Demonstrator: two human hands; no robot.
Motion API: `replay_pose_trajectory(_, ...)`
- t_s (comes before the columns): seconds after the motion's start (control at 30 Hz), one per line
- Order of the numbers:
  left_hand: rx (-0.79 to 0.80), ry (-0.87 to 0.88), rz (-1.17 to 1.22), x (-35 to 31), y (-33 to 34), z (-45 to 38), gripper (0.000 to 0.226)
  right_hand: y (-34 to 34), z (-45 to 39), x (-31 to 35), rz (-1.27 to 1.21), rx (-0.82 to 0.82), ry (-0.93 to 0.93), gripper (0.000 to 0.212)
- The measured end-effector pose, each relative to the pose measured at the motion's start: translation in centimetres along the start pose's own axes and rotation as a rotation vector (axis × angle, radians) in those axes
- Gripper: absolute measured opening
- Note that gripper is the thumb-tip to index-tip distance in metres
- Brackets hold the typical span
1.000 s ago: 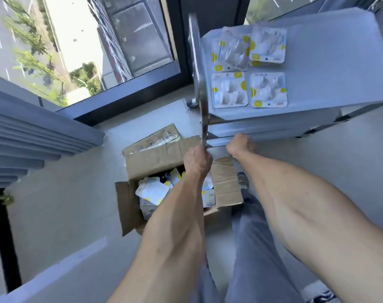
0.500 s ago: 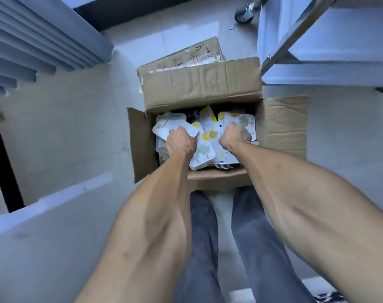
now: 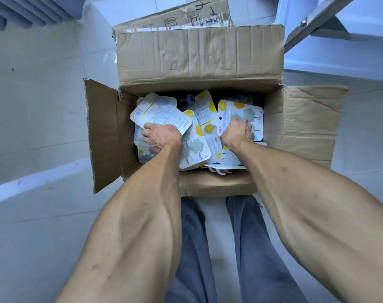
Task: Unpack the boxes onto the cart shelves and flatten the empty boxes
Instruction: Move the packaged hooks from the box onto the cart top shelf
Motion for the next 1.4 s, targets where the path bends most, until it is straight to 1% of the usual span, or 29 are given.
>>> replay_pose_trajectory(0.07, -0.004, -0.025, 0.015, -0.6, 0.1, -0.4, 0.053, 0.4, -0.4, 0.5, -0.019, 0.002, -0.017, 0.042)
replay_pose_trajectory(0.2, 0.043, -0.044, 0.073, -2.0, 0.2, 0.3, 0.049, 0.7, -0.5, 1.3, -0.049, 0.058, -0.022, 0.037)
replay_pose_trajectory(0.23, 0.052, -0.059, 0.068, -2.2, 0.2, 0.5, 0.052, 0.6, -0.5, 1.3, -0.055, 0.051, -0.019, 0.036)
replay_pose_trajectory(0.33, 0.099, -0.187, 0.049, -2.5, 0.6, 1.0, 0.064, -0.2, -1.2, 1.2, -0.08, 0.001, 0.008, 0.037)
replay_pose_trajectory(0.37, 0.091, -0.172, 0.009, -2.6, 0.6, 1.0, 0.065, -0.4, -1.5, 1.1, -0.085, -0.012, 0.021, 0.038)
replay_pose_trajectory(0.4, 0.069, -0.084, -0.058, -3.0, 0.7, 1.0, 0.063, -0.5, -1.9, 0.9, -0.087, -0.021, 0.035, 0.038)
replay_pose_trajectory(0.43, 0.038, 0.067, -0.134, -3.7, 0.8, 1.1, 0.06, -0.6, -2.2, 0.8, -0.09, -0.023, 0.049, 0.039)
replay_pose_trajectory(0.5, -0.003, 0.424, -0.25, -5.4, 1.6, 1.9, 0.055, -0.4, -2.8, 0.8, -0.1, -0.014, 0.07, 0.041)
replay_pose_trajectory(0.53, -0.003, 0.555, -0.283, -6.2, 2.1, 2.4, 0.054, -0.3, -3.1, 0.9, -0.103, -0.01, 0.072, 0.041)
replay_pose_trajectory(0.57, 0.007, 0.633, -0.304, -6.8, 2.6, 2.9, 0.055, -0.2, -3.3, 1.0, -0.101, -0.008, 0.066, 0.041)
replay_pose_trajectory(0.63, 0.048, 0.675, -0.328, -7.5, 3.4, 3.4, 0.061, 0.0, -3.5, 1.2, -0.086, -0.01, 0.037, 0.042)
replay_pose_trajectory(0.7, 0.104, 0.686, -0.387, -8.1, 4.1, 3.7, 0.076, 0.0, -3.8, 1.2, -0.065, -0.022, 0.015, 0.043)
replay_pose_trajectory(0.8, 0.193, 0.635, -0.501, -8.3, 4.9, 4.0, 0.093, 0.1, -4.0, 0.1, -0.022, -0.006, 0.086, 0.046)
replay_pose_trajectory(0.87, 0.23, 0.543, -0.561, -7.9, 4.9, 3.9, 0.093, 0.5, -4.1, -0.9, -0.023, 0.053, 0.153, 0.044)
replay_pose_trajectory(0.93, 0.257, 0.524, -0.607, -7.7, 4.9, 3.8, 0.089, 0.7, -4.2, -1.3, -0.041, 0.068, 0.156, 0.039)
replay_pose_trajectory(1.03, 0.25, 0.633, -0.671, -8.2, 5.2, 3.9, 0.079, 0.4, -4.2, -1.3, -0.089, 0.029, 0.147, 0.028)
replay_pose_trajectory(1.1, 0.201, 0.714, -0.707, -8.9, 5.3, 4.2, 0.07, 0.2, -4.0, -0.9, -0.133, 0.022, 0.156, 0.026)
replay_pose_trajectory(1.17, 0.186, 0.805, -0.702, -9.6, 5.6, 4.7, 0.064, 0.0, -3.6, -0.2, -0.143, 0.008, 0.139, 0.025)
replay_pose_trajectory(1.3, 0.24, 1.05, -0.717, -10.6, 6.7, 5.5, 0.055, -0.1, -2.8, 1.0, -0.163, -0.041, 0.139, 0.022)
replay_pose_trajectory(1.4, 0.286, 1.129, -0.764, -10.6, 6.8, 5.4, 0.048, -0.5, -2.5, 0.9, -0.249, -0.079, 0.219, 0.021)
Point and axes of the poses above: each hand's wrist, its own z-axis away from the middle knuckle, its own y-axis out of the palm, x = y × z, the point moved 6 cm from there along -z, towards the middle knuckle, and after that the axes turned 12 degrees about -x, right-handed, at the moved point
